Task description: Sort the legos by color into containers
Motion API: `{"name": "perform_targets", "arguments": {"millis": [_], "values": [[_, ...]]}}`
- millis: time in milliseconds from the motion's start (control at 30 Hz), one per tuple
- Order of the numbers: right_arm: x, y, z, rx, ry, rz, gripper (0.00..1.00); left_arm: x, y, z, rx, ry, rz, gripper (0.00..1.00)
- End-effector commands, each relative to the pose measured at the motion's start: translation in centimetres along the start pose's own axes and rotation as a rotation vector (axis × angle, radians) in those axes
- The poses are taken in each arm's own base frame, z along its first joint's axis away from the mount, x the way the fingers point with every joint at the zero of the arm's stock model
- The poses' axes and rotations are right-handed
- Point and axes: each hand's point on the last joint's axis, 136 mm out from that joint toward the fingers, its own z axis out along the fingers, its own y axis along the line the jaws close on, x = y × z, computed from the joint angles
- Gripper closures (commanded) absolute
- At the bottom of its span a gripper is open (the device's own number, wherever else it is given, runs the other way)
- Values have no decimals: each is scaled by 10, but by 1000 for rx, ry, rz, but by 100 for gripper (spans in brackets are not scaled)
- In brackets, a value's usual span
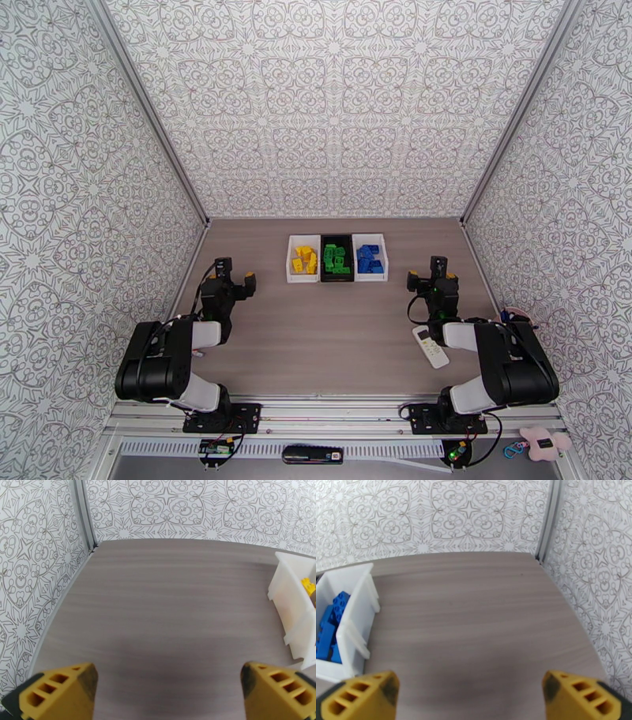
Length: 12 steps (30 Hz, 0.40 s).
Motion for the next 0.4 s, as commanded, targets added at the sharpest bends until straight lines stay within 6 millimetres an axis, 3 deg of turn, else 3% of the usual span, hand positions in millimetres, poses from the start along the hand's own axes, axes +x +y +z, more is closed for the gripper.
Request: {"name": "perform_targets", "arguments": {"millis": [0, 367], "values": [[0, 2, -1, -18, -7, 17, 0, 2, 0, 2, 5, 14, -7, 0], [0, 2, -1, -18, -7, 17, 0, 2, 0, 2, 10, 14, -10, 0]]}}
